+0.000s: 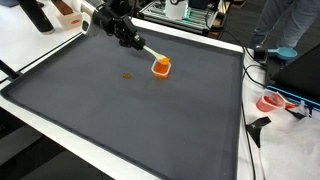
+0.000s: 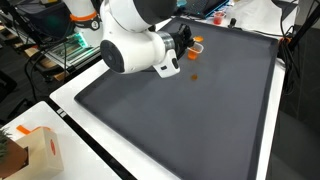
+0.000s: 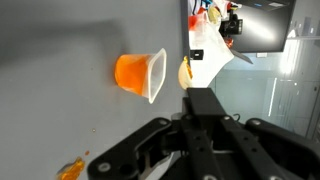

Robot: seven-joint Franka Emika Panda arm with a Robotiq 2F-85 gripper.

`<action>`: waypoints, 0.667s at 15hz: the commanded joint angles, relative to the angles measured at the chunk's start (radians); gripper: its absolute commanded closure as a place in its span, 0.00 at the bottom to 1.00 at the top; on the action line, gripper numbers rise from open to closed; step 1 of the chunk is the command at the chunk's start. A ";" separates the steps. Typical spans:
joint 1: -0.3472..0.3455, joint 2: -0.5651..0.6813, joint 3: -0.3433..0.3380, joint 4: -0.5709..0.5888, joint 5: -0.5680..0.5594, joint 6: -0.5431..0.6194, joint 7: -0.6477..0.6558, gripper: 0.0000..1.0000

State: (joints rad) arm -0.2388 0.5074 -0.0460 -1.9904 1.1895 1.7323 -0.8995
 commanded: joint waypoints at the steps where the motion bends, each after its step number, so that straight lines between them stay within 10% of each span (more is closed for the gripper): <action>1: -0.015 0.001 -0.021 0.019 0.049 -0.082 -0.033 0.97; 10: -0.034 -0.058 -0.085 0.063 0.127 -0.160 -0.004 0.97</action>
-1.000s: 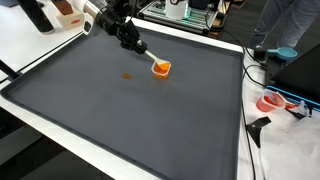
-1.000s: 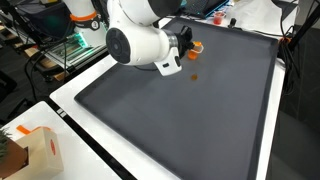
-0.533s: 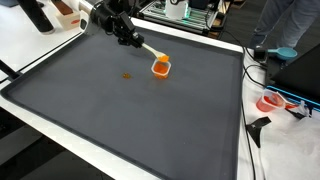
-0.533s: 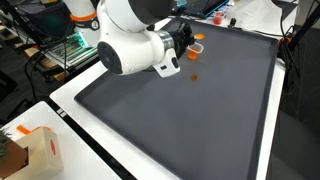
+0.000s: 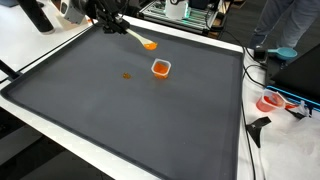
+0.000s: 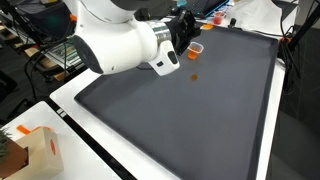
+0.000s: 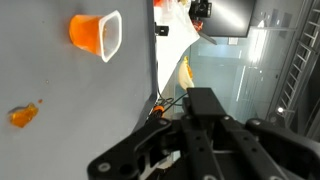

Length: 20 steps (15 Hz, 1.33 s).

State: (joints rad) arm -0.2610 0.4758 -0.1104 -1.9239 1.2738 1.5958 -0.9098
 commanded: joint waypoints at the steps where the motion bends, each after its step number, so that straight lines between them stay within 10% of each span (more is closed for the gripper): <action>1: -0.012 -0.035 -0.028 0.000 0.049 -0.020 0.010 0.97; 20: 0.069 -0.108 -0.070 0.003 0.026 0.306 0.208 0.97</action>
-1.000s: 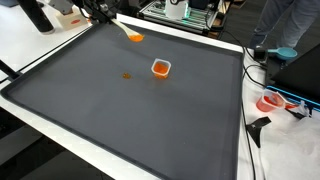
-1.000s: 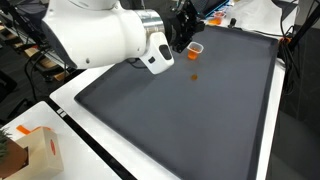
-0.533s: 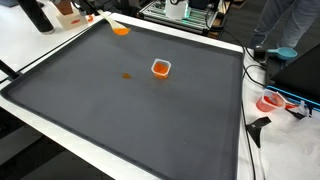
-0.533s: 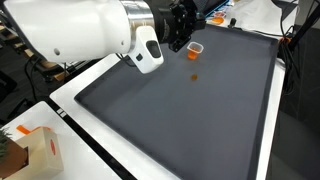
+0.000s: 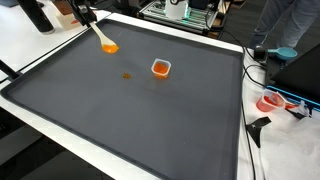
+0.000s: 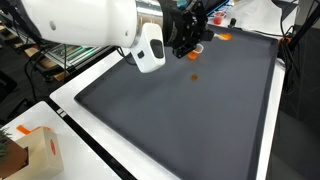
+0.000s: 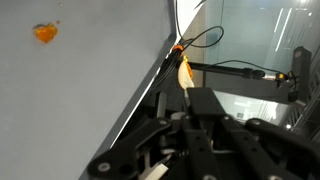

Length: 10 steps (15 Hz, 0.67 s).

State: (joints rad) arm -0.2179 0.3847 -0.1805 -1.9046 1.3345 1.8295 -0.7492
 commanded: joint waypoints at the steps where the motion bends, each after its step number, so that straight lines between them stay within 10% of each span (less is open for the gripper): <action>1: 0.038 -0.015 0.002 -0.018 -0.051 0.102 0.063 0.97; 10: 0.100 -0.010 0.040 -0.026 -0.271 0.289 0.222 0.97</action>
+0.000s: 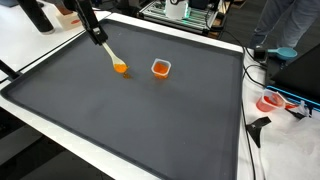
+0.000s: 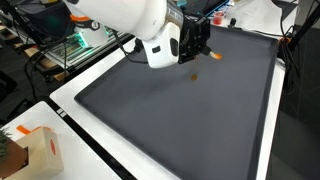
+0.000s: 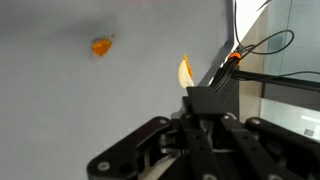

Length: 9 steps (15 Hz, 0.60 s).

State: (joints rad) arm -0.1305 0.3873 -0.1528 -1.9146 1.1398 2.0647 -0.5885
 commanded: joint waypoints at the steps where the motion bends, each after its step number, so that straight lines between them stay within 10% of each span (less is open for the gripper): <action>1: 0.016 -0.010 0.017 -0.015 -0.102 0.069 0.079 0.97; 9: 0.036 0.015 0.068 -0.005 -0.274 0.162 0.203 0.97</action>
State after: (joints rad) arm -0.1068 0.3944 -0.1005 -1.9146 0.9348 2.1756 -0.4443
